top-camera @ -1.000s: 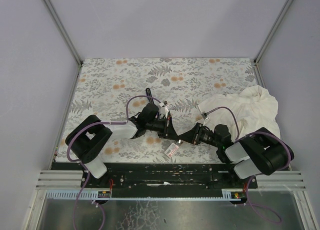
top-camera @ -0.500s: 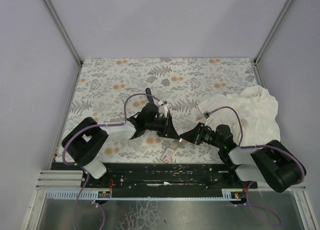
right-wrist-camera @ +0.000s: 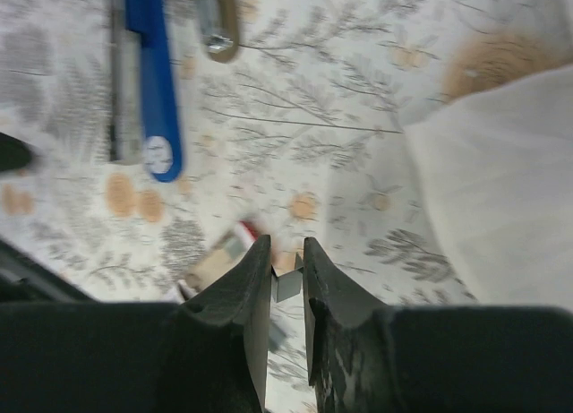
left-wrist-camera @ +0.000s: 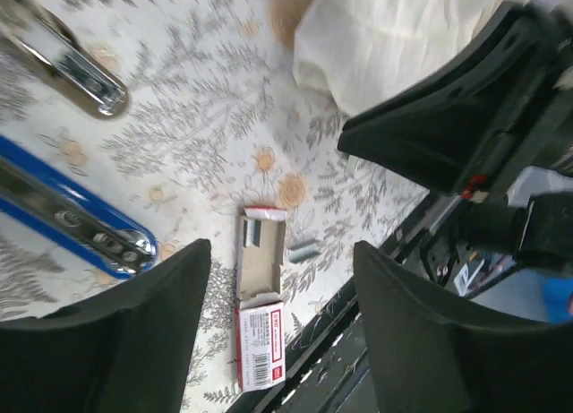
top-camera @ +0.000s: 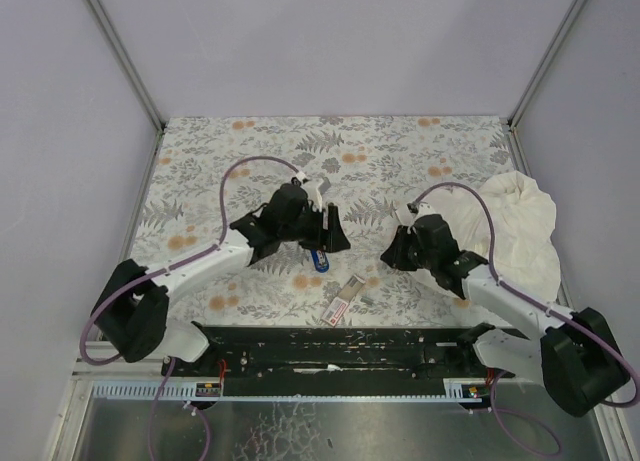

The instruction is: Load the staples into the stapler

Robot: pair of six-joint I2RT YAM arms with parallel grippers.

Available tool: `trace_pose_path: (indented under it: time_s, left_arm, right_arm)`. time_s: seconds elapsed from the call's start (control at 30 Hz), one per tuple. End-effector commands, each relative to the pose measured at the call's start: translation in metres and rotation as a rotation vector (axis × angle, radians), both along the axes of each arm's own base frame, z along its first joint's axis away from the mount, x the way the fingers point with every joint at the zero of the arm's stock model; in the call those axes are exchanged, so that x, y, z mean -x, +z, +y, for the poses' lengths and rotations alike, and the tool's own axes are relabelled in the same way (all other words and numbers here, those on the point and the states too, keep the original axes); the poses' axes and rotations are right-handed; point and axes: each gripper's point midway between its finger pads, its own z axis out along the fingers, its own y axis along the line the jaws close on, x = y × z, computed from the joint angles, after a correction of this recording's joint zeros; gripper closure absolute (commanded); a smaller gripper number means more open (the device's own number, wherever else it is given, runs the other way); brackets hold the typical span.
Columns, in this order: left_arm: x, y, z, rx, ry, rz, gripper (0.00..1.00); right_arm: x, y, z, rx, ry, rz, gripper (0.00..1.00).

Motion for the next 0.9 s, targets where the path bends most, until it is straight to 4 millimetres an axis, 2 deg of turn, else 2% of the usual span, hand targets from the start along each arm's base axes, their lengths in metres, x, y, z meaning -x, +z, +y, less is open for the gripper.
trace_pose_path:
  time_s: [0.0,0.1,0.23,0.57,0.63,0.77,0.87]
  left_arm:
    - [-0.034,0.03,0.041,-0.098,0.125,-0.094,0.31]
    - [-0.052,0.051,0.063,-0.107,0.171,-0.137,0.22]
    - [-0.072,0.06,0.094,-0.152,0.246,-0.173,0.2]
    - [-0.089,0.055,0.113,-0.182,0.315,-0.217,0.19]
    - [-0.091,0.052,0.116,-0.2,0.323,-0.226,0.19]
    - [-0.093,0.043,0.122,-0.218,0.334,-0.227,0.18]
    - [-0.093,0.04,0.125,-0.224,0.339,-0.223,0.17]
  right_arm:
    - [0.014,-0.024,-0.042,0.342,-0.034,0.133,0.88]
    - [0.012,-0.022,-0.037,0.451,-0.016,0.15,0.87]
    - [0.014,-0.028,-0.027,0.587,0.027,0.196,0.87]
    - [0.018,-0.055,-0.008,0.704,0.087,0.299,0.86]
    - [0.019,-0.057,-0.007,0.703,0.094,0.308,0.82]
    - [0.022,-0.059,-0.003,0.682,0.106,0.32,0.67]
    - [0.024,-0.06,-0.004,0.678,0.11,0.325,0.6]
